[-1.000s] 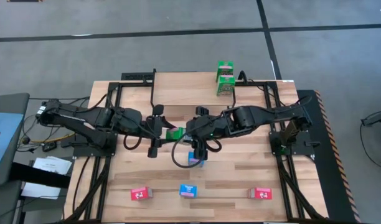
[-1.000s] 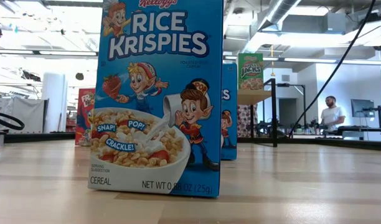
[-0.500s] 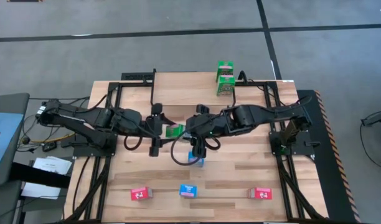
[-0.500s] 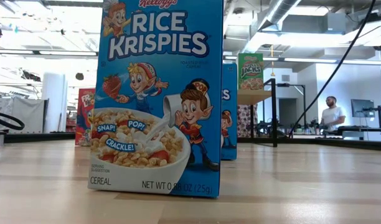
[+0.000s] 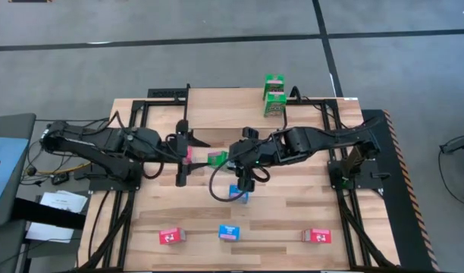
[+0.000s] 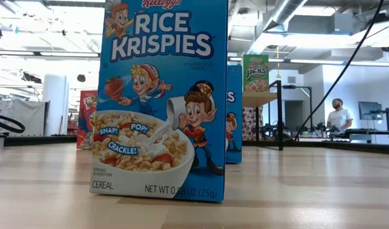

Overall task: Stack cereal on shelf
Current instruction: Put the green cereal box on the shelf aligned with the other green cereal box

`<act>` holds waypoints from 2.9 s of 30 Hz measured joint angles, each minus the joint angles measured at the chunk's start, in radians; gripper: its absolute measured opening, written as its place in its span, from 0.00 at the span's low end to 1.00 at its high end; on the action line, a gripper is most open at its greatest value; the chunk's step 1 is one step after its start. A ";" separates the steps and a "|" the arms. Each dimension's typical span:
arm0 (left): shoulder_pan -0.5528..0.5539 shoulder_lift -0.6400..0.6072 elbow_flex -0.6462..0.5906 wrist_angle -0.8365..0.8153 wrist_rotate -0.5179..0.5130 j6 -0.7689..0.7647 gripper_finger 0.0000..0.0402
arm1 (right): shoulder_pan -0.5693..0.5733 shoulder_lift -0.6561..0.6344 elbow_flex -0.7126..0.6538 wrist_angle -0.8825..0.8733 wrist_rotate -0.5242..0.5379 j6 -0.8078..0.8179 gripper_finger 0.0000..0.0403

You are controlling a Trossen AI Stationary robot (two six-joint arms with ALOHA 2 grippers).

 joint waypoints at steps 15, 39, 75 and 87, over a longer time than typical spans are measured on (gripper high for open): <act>0.000 -0.036 0.000 -0.028 -0.001 -0.044 0.60 | -0.010 -0.090 0.002 -0.219 0.129 -0.038 0.54; 0.000 -0.035 0.000 -0.064 -0.002 -0.044 0.60 | -0.043 -0.117 -0.038 -0.400 0.324 0.068 0.54; 0.001 -0.035 0.000 -0.056 -0.002 -0.044 0.60 | -0.298 -1.004 -1.333 0.907 0.025 -0.113 0.54; 0.001 -0.035 0.000 -0.056 -0.002 -0.046 0.60 | -0.537 -1.069 -1.499 1.167 -0.342 -0.217 0.54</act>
